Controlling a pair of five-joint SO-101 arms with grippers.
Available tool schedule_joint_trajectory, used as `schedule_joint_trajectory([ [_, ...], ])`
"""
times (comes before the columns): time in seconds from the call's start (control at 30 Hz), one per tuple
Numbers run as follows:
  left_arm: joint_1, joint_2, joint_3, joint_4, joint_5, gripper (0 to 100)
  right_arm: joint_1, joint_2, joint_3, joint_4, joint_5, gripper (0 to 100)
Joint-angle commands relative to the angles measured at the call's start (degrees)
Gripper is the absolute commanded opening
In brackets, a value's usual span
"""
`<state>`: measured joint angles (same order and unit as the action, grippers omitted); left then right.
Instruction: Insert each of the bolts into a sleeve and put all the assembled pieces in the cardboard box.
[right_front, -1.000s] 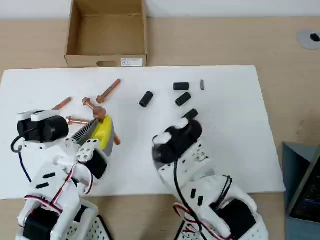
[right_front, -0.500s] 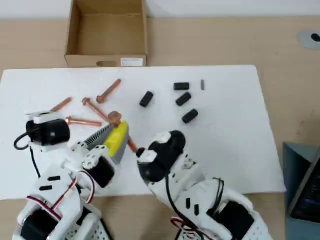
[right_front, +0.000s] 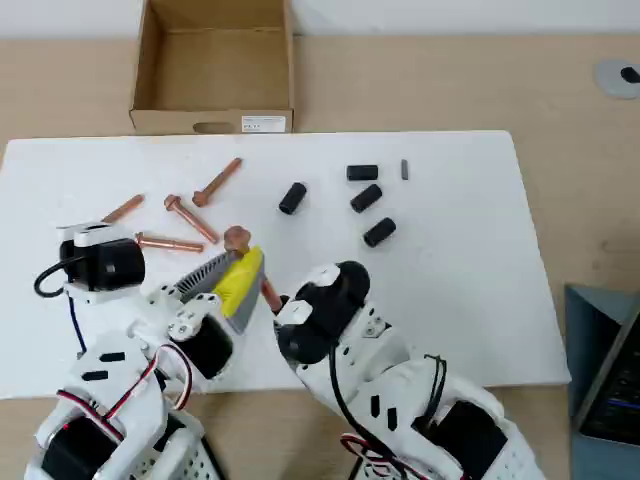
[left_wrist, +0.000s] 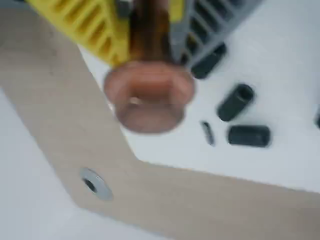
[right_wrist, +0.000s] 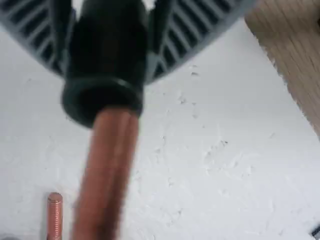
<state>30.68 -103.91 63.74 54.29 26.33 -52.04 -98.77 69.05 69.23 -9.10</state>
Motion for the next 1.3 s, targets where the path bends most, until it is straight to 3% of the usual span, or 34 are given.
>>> schedule_joint_trajectory([
  [0.0,1.1,-0.5,-2.6,-1.4,0.4,0,-0.7,-0.5,0.0,-1.5,-0.1,0.9],
  [0.63,1.1,-0.5,3.8,-3.4,-0.2,0,-0.7,-0.5,0.0,-1.4,-0.1,0.9],
  [0.8,4.1,-0.5,4.0,-3.0,-4.9,0,-0.7,-0.5,0.0,-1.4,-0.1,0.9],
  [0.97,9.2,-0.5,1.1,3.1,-10.5,0,-0.7,-0.5,0.0,-1.4,-0.1,0.9],
  [1.27,9.8,-0.5,-0.9,10.7,-10.9,0,-0.7,-0.5,-0.1,-1.3,-0.1,0.9],
])
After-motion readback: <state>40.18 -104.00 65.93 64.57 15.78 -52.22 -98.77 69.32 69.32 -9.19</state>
